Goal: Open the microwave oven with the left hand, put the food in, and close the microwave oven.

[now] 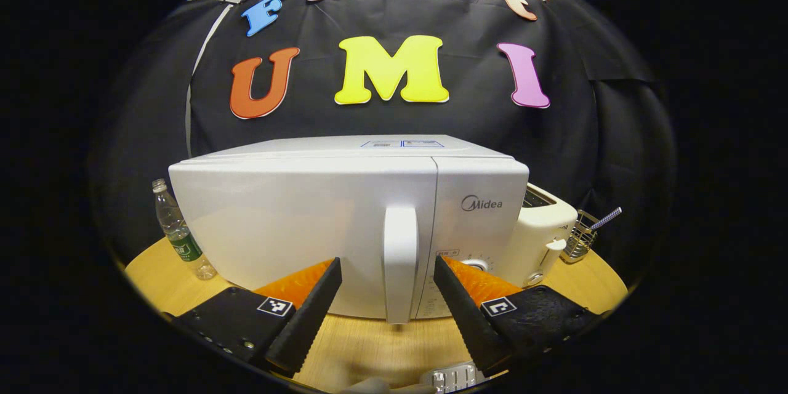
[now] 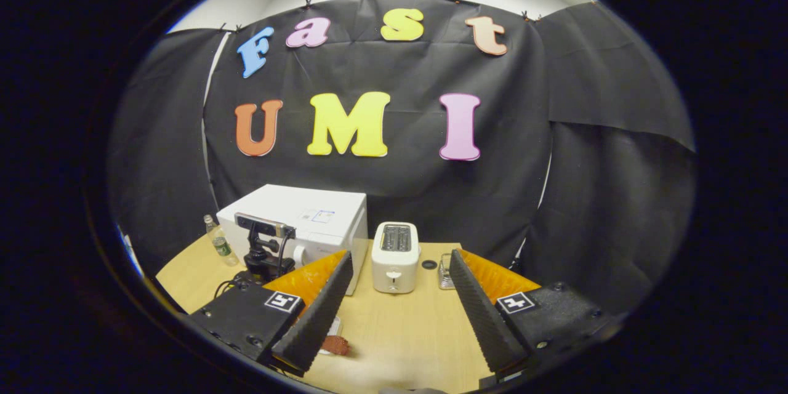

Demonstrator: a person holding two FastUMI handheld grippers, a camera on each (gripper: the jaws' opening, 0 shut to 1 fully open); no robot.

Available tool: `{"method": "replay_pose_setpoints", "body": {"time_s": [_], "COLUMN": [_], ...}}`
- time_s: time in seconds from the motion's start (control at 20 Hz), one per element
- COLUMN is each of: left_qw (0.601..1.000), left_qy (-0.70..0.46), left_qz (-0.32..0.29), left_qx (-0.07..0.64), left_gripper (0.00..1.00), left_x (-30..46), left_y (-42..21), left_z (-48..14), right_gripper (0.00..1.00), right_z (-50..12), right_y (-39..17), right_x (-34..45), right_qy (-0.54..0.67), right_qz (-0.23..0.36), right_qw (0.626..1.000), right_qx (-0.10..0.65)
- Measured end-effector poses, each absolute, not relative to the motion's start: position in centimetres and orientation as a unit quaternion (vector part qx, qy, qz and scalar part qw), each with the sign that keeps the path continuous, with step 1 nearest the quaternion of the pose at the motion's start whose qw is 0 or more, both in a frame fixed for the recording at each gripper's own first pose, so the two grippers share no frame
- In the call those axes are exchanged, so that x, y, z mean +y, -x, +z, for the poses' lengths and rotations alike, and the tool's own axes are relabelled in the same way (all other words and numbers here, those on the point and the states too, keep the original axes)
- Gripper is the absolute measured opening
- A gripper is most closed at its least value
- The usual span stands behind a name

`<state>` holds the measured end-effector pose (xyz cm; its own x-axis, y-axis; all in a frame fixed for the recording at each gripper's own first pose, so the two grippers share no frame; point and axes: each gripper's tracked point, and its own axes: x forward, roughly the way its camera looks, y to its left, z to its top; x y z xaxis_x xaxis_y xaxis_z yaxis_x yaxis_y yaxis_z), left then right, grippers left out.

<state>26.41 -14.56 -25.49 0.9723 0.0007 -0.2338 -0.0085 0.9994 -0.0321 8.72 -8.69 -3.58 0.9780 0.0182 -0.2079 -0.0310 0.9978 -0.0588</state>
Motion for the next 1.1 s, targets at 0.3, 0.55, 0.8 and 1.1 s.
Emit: {"method": "replay_pose_setpoints", "body": {"time_s": [0.3, 0.55, 0.8, 1.1], "left_qw": [0.993, 0.995, 0.994, 0.993], "left_qy": [0.016, 0.022, 0.028, 0.016], "left_qz": [-0.042, -0.032, -0.03, -0.057], "left_qx": [0.105, 0.095, 0.104, 0.104], "left_gripper": [0.54, 0.17, 0.11, 0.12], "left_x": [-15.8, -15.5, -15.4, -14.1], "left_y": [-27.2, -26.7, -26.4, -21.0], "left_z": [-25.4, -25.1, -25.2, -25.8], "right_gripper": [1.0, 1.0, 1.0, 1.0], "right_z": [-4.0, -4.3, -3.9, -3.4], "right_y": [-9.4, -9.4, -8.9, -7.7], "right_x": [-8.4, -8.0, -7.9, -7.0], "right_qy": [0.038, 0.042, 0.05, 0.057], "right_qz": [0.021, 0.025, 0.025, 0.03], "right_qw": [0.994, 0.993, 0.993, 0.993], "right_qx": [0.105, 0.107, 0.103, 0.095]}}
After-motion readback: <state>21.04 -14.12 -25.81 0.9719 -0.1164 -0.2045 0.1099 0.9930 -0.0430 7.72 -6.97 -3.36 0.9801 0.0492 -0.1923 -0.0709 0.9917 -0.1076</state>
